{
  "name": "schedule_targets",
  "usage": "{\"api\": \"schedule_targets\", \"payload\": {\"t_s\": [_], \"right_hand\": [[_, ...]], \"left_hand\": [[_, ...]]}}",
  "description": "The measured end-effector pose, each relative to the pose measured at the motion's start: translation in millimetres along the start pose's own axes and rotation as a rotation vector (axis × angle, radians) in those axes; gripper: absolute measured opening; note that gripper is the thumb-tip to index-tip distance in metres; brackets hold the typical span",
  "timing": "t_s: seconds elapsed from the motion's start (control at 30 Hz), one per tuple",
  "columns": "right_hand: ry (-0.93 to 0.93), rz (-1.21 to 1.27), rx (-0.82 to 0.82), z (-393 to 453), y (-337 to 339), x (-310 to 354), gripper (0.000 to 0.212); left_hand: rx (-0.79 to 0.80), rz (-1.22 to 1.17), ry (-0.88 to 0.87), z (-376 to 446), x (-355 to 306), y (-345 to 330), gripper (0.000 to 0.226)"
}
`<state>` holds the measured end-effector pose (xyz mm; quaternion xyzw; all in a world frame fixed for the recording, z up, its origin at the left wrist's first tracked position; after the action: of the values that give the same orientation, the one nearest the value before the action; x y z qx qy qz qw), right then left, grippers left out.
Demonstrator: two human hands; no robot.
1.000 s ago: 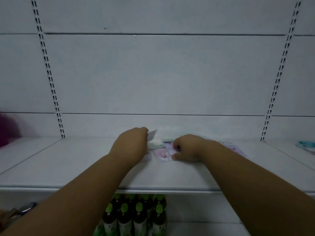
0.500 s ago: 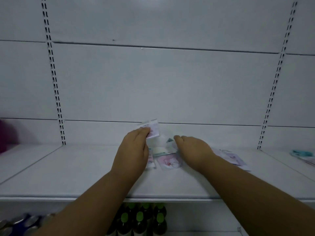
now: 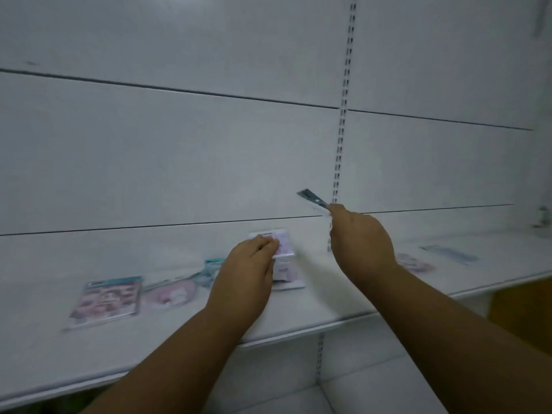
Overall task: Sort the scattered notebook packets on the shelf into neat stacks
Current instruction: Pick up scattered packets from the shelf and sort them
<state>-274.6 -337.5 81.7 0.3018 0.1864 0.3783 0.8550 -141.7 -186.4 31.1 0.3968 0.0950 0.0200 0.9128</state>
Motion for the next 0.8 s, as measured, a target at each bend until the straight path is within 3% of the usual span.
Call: {"api": "schedule_targets", "payload": {"t_s": [0.2, 0.4, 0.57, 0.8], "right_hand": [[-0.105, -0.149, 0.112, -46.1, 41.4, -177.0, 0.033], [-0.141, -0.258, 0.124, -80.4, 55.6, -335.1, 0.029], [-0.176, -0.259, 0.173, -73.7, 26.7, -423.2, 0.026], [-0.145, -0.174, 0.215, -33.7, -54.6, -497.8, 0.018]], "left_hand": [[0.062, -0.106, -0.162, 74.5, -147.9, -102.9, 0.030], [0.118, -0.181, -0.253, 145.3, -267.1, -192.7, 0.027], [0.167, -0.169, -0.264, 196.8, -311.3, -265.3, 0.029], [0.319, -0.150, -0.200, 283.0, -311.2, -349.7, 0.032]]}}
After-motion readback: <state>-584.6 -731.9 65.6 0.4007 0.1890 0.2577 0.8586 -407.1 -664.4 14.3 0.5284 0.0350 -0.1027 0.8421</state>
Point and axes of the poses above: each hand's wrist, its own z-axis towards the middle knuckle, its own y-axis out of the back of the hand, x = y × z, the point moved 1 cm from there along z, towards the middle knuckle, and after that the axes turned 14 degrees about x, right-handed, at the moved point
